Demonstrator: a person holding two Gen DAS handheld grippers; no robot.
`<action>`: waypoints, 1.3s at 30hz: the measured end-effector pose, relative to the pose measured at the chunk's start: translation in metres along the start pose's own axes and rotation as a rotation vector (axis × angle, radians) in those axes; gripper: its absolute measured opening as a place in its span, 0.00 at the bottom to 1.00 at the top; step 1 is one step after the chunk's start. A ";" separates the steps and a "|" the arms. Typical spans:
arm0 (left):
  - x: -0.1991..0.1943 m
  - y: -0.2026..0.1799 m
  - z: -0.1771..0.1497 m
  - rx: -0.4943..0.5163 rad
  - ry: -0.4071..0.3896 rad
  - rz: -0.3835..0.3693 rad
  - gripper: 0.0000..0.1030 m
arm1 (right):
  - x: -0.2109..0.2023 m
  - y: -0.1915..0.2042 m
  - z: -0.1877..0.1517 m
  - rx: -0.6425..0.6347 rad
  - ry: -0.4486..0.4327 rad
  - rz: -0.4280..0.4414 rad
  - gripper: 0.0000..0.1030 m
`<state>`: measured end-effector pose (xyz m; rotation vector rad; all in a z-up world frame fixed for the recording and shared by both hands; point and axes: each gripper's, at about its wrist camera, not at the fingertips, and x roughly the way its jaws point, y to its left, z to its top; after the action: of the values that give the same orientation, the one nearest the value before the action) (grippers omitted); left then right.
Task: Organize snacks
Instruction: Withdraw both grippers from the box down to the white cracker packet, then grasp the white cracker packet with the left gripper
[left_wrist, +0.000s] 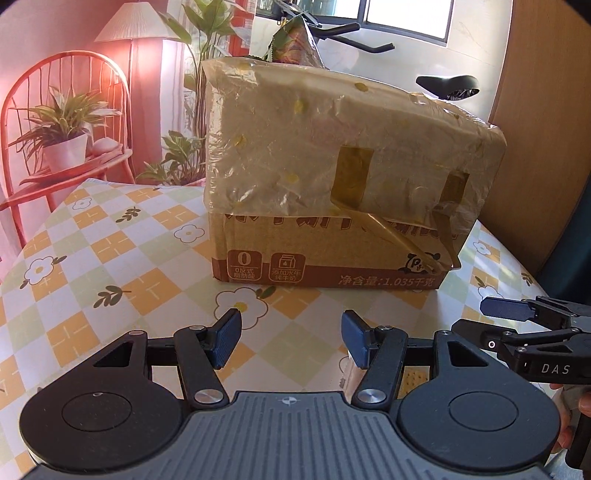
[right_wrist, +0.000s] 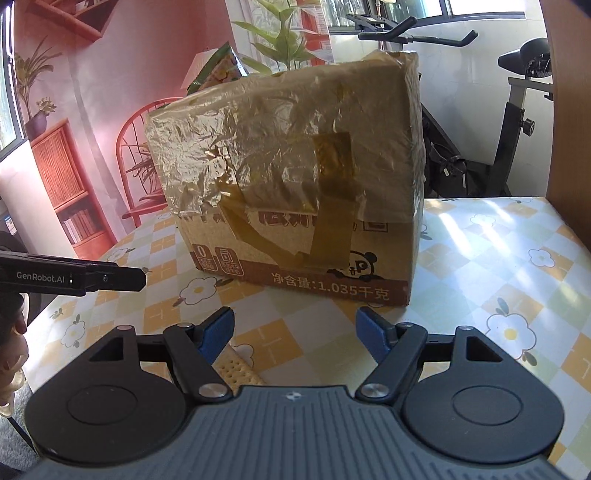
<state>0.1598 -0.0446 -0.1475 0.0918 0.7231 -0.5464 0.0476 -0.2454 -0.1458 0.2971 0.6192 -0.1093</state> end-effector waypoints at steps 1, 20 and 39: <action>0.002 -0.002 -0.001 0.003 0.005 -0.002 0.61 | 0.001 -0.001 -0.002 0.000 0.012 -0.001 0.73; 0.015 -0.011 -0.016 0.020 0.053 -0.032 0.61 | 0.013 0.007 -0.027 -0.064 0.105 0.012 0.73; 0.044 -0.024 -0.028 0.015 0.140 -0.112 0.60 | 0.025 0.029 -0.043 -0.150 0.213 0.071 0.71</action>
<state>0.1576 -0.0773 -0.1944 0.1047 0.8647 -0.6573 0.0492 -0.2051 -0.1871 0.1865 0.8225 0.0380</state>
